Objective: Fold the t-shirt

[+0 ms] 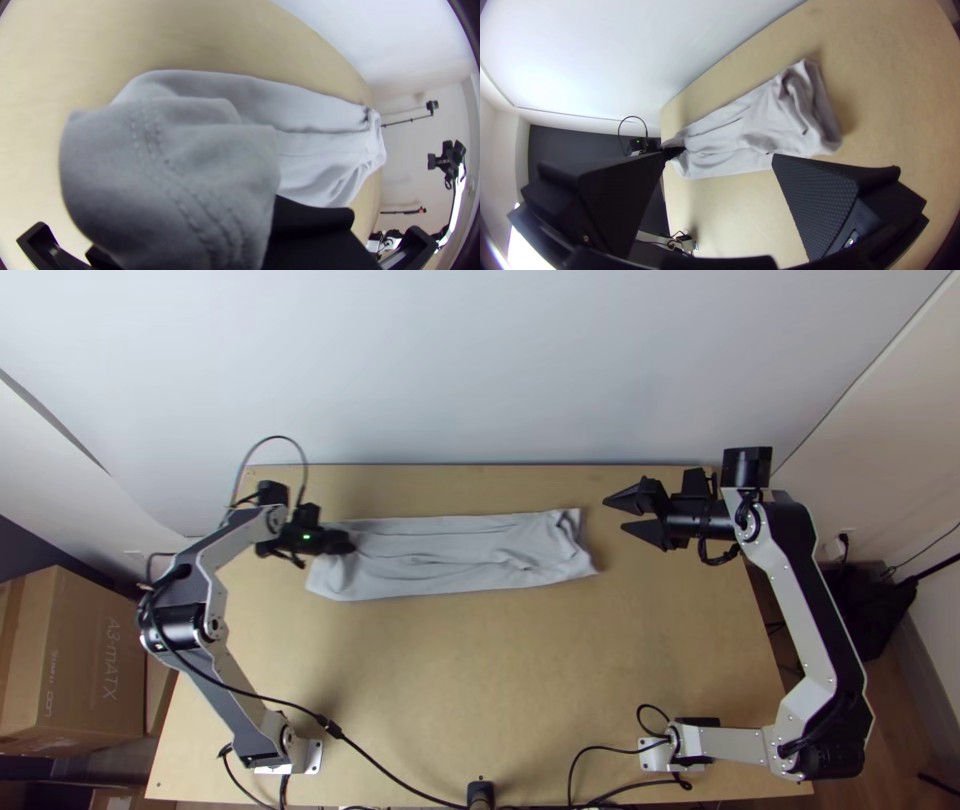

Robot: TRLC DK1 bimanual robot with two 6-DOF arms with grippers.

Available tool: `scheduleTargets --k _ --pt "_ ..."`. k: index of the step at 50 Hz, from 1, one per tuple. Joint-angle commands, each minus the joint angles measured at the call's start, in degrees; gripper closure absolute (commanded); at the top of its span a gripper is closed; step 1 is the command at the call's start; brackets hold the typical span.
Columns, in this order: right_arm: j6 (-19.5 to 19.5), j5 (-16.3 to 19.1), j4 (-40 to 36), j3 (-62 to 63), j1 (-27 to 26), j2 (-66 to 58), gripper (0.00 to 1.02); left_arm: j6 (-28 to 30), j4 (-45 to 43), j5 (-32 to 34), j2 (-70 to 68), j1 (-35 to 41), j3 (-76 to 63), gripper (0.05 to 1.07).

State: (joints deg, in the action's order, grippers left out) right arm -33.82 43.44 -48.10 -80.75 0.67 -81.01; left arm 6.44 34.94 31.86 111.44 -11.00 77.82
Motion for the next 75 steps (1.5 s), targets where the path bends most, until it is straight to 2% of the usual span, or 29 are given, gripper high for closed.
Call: scheduleTargets --k 1,6,15,20,26,35,46,52,65,75 --pt "1.2 -0.5 -0.2 1.9 -0.6 1.5 0.04 7.3 2.2 -3.5 -2.6 -8.9 -0.7 1.05" --pt "1.7 -0.6 -0.2 2.6 -0.8 1.7 0.04 14.7 3.6 -9.2 -3.0 -15.5 0.2 1.05" --pt "2.7 -0.6 -0.2 3.8 -0.8 1.9 0.04 23.4 5.0 -16.4 -4.0 -25.0 3.3 1.05" --pt "2.7 -0.6 -0.2 4.5 -0.4 2.1 0.04 25.8 5.9 -20.7 -5.9 -27.3 4.9 1.05" --pt "2.9 -0.6 -0.2 5.5 -0.3 2.5 0.04 27.7 6.4 -27.8 -10.4 -26.4 4.8 1.05" --pt "3.6 -0.6 -0.2 6.8 -0.4 4.6 0.04 28.5 6.5 -39.0 -17.0 -19.4 4.6 1.05" --pt "4.6 -0.6 -0.2 9.4 -1.7 7.5 0.04 27.5 9.5 -51.9 -20.4 -6.1 7.1 1.05" --pt "5.6 -0.7 -0.2 11.5 -2.0 9.3 0.04 24.8 13.9 -54.8 -19.2 0.3 10.7 1.05" --pt "6.7 -0.8 -0.2 15.4 -3.6 13.1 0.04 13.6 31.8 -56.1 -9.5 12.6 28.6 1.05" --pt "7.5 -0.8 -0.9 17.2 -5.0 15.6 0.04 9.5 37.8 -58.9 -4.3 20.0 37.0 1.05"
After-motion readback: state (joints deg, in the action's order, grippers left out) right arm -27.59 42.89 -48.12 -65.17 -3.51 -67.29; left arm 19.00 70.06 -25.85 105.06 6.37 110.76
